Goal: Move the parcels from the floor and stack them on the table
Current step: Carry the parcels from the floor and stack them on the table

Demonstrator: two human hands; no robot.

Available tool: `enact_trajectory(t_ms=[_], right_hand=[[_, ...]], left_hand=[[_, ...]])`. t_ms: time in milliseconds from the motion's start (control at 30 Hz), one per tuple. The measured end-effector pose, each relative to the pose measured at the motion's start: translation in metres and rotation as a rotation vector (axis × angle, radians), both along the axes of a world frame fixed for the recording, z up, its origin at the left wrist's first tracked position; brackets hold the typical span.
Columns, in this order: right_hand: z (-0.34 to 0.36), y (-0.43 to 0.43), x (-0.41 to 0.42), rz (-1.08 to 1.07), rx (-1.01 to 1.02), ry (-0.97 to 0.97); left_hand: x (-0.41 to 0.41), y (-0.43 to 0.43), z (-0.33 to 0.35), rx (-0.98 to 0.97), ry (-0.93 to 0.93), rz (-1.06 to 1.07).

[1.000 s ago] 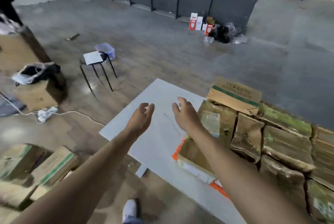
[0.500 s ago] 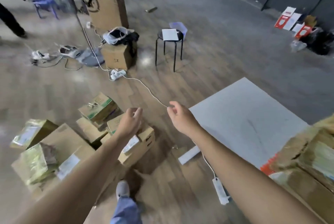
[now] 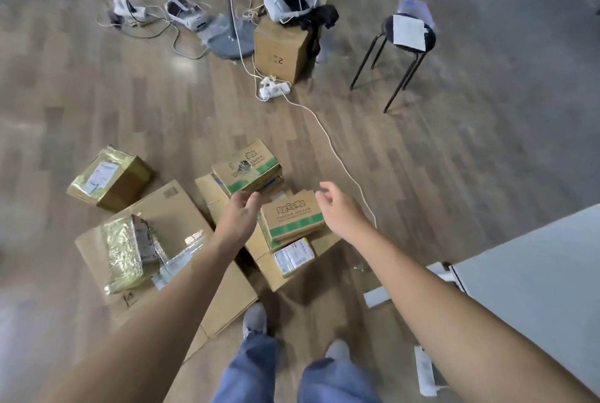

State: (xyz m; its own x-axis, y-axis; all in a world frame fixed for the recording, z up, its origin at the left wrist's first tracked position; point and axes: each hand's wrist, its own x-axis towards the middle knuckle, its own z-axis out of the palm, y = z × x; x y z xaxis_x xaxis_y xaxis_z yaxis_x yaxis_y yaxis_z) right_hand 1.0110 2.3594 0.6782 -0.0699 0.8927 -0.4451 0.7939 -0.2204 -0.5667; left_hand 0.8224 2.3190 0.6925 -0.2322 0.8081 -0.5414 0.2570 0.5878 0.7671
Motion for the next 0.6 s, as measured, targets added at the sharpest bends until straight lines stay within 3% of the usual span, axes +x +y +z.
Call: enact_trajectory(t_ms=[233,600], right_hand=[[-0.074,0.084,-0.046,0.122,-0.041,-0.018],[-0.253,0.207,-0.096,0.166,-0.072,0.007]], left_hand=[[-0.041,0.057,-0.076,-0.086,0.056,0.097],[-0.075,0.138,-0.248,-0.250,0.067,0.212]])
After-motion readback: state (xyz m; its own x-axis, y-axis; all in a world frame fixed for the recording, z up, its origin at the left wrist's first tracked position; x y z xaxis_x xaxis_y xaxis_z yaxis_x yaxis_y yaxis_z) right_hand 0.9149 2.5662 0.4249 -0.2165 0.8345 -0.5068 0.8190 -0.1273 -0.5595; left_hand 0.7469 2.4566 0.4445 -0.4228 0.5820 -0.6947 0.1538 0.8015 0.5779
